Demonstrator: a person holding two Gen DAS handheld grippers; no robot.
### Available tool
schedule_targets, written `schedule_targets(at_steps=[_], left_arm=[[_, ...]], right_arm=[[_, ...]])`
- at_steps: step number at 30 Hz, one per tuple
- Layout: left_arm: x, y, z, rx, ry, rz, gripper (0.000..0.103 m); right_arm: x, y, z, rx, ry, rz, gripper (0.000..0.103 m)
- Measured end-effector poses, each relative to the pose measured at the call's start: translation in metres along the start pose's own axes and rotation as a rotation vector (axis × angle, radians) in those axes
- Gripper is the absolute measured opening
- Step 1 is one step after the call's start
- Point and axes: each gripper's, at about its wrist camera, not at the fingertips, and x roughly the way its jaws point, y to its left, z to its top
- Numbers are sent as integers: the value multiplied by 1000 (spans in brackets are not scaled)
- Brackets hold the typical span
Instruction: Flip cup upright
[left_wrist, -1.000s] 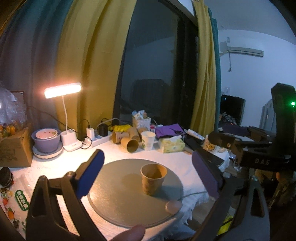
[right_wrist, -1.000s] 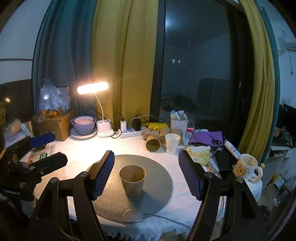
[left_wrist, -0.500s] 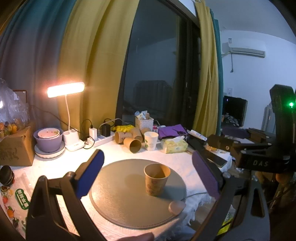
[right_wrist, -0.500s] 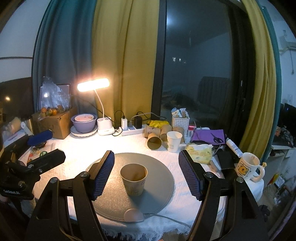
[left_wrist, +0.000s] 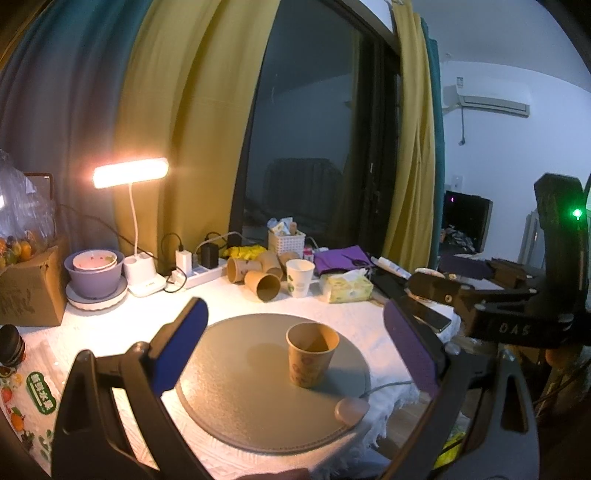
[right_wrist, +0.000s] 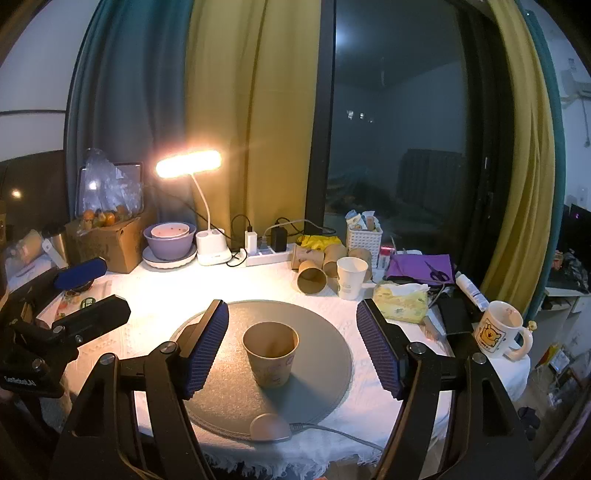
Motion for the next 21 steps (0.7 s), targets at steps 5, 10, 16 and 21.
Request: schedule_targets(at_steps=[5,10,16,21], left_arm=[[0,-1,-1,-1,2,-1,97],[0,-1,-1,-2,2,0,97],[0,-2,-1,-3,2,-1,97],[-1,-3,-1,-3,2,0,97]], right_arm=[[3,-1,-2,3,7,1,75],[3,0,-3,2,10,-1,75],[4,0,-3,1,12,0,75],[6,1,-7,-1,16,2,75]])
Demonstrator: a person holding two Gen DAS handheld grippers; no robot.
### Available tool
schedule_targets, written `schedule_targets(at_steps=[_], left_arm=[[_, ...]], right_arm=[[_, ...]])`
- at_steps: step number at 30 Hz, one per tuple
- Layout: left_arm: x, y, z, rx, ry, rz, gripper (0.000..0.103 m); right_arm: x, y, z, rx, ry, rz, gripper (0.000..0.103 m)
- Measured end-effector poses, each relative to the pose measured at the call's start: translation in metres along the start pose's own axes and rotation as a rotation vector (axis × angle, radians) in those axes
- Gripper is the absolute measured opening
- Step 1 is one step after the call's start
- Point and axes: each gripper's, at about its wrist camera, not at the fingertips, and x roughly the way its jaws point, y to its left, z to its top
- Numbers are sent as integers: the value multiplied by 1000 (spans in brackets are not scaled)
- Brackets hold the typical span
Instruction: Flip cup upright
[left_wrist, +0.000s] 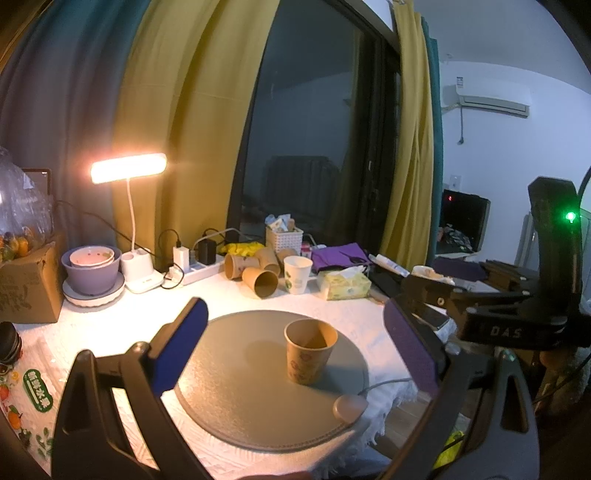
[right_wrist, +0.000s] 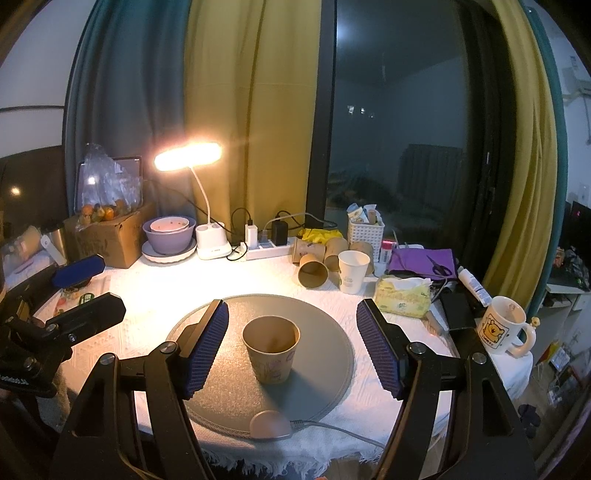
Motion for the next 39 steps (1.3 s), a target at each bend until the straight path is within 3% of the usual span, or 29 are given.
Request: schedule_targets(at_steps=[39], left_arm=[[-1,-8,-5,-2,3,-6,97]], right_arm=[[3,3,0,0,4,2,75]])
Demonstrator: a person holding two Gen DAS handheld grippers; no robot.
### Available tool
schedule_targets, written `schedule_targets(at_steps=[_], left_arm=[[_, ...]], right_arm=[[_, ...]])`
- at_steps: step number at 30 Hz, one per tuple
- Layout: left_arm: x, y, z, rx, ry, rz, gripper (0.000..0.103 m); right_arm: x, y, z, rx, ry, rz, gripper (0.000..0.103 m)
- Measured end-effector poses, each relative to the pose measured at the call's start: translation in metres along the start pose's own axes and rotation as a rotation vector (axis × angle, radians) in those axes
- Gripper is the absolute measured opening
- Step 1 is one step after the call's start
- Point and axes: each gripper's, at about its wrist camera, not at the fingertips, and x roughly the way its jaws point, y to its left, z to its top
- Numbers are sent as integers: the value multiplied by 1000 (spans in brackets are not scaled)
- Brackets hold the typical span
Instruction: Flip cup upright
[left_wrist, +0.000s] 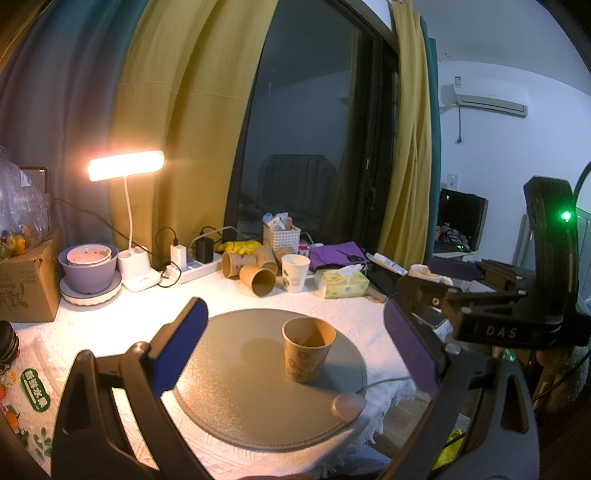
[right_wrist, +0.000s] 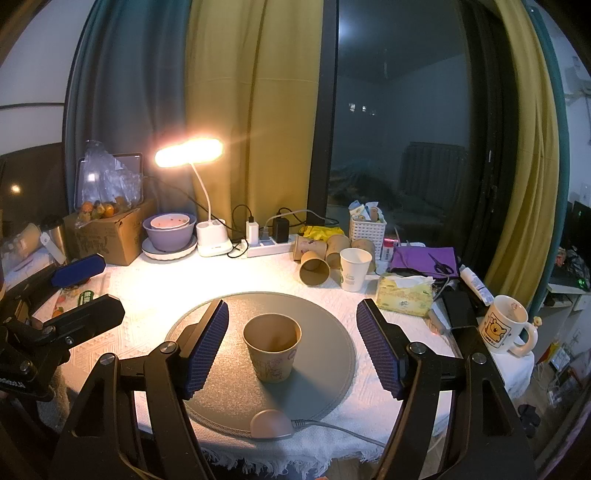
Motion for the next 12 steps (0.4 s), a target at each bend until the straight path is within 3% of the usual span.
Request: schedule_targets(at_steps=[12], left_arm=[[-7,-3,-11,7,1,-32,97]], right_arm=[[6,3,-4,-12,9,8,75]])
